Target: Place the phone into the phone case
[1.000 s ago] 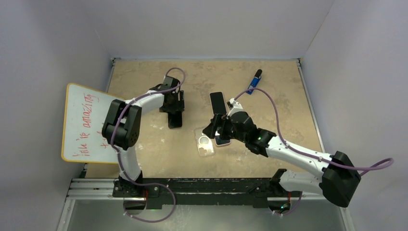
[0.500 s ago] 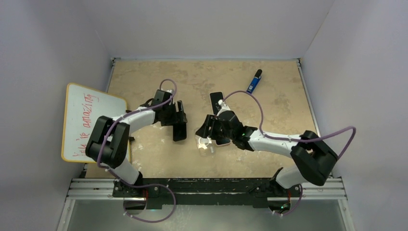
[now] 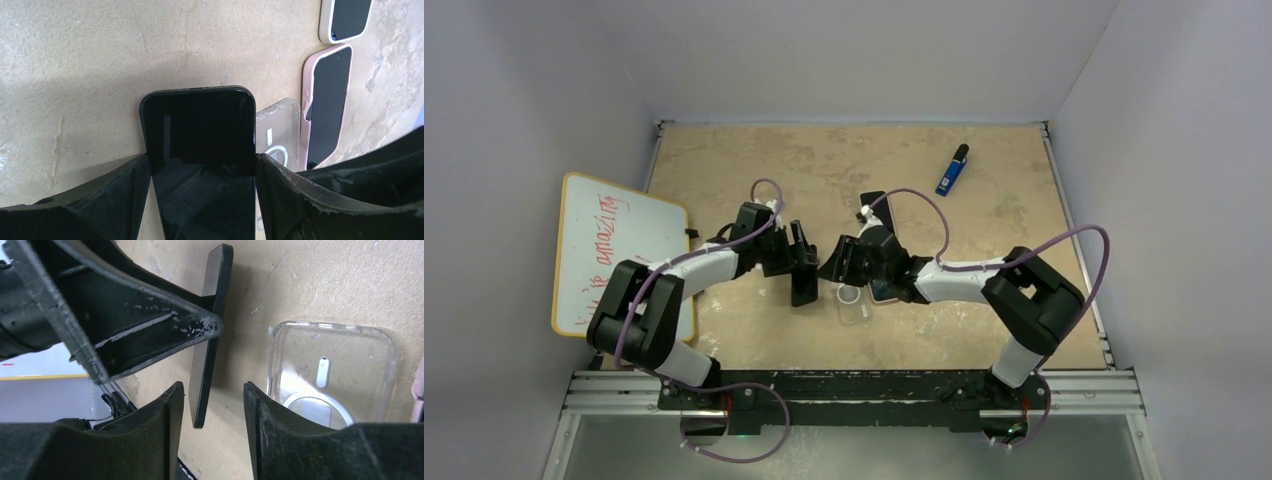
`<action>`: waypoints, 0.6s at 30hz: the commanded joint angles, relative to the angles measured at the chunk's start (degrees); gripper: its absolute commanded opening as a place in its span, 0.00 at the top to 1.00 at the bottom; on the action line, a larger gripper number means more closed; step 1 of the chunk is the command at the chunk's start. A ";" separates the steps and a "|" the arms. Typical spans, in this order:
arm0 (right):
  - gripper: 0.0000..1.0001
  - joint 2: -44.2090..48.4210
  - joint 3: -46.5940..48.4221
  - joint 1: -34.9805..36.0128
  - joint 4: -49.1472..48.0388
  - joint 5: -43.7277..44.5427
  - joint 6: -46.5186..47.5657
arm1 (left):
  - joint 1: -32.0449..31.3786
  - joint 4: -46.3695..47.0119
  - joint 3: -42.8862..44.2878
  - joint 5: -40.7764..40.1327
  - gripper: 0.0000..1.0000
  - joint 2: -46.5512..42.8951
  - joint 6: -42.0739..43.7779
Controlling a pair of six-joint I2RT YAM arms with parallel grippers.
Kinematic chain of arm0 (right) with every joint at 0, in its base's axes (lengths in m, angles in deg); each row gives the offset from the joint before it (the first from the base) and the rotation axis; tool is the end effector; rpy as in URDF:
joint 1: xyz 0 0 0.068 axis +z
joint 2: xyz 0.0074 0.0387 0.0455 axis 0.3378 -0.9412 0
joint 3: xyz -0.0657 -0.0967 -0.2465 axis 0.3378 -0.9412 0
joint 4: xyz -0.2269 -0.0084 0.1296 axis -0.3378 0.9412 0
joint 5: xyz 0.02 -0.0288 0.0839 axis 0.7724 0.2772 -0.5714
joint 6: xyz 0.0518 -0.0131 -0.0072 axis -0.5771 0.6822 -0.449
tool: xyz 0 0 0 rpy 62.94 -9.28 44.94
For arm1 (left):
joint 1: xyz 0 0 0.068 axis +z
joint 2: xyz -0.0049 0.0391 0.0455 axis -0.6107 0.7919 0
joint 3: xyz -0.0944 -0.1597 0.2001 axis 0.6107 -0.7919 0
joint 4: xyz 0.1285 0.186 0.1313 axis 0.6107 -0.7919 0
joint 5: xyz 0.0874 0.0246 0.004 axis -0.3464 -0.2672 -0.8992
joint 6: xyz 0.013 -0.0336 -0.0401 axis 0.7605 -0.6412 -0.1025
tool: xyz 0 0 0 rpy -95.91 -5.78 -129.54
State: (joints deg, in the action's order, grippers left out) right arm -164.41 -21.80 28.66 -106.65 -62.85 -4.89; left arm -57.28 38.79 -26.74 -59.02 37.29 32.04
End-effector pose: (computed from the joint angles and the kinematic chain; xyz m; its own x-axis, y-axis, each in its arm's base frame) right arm 0.2267 0.2609 0.1788 -0.8188 0.3054 -0.4862 -0.2375 0.5907 0.7711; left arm 0.2640 -0.1054 0.1568 -0.8841 -0.3145 -0.3456 -0.0668 0.8171 -0.5726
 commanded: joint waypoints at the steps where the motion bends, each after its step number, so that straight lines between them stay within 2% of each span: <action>1: 0.52 -2.41 3.36 0.02 -2.61 -1.67 -1.58 | -0.05 4.89 -1.42 4.05 0.60 -2.27 -2.35; 15: 0.74 -7.39 4.81 0.19 -3.57 -3.91 -2.24 | -0.05 9.15 -5.06 7.40 0.61 -4.54 -4.87; 18: 0.85 -7.38 5.26 0.20 -2.24 -3.46 -1.77 | -0.05 9.80 -5.32 7.82 0.60 -5.17 -5.40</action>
State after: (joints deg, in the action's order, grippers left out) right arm -171.64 -18.54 28.70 -108.58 -65.91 -6.64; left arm -57.28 44.67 -31.85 -54.08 34.82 28.70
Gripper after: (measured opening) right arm 0.222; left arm 0.731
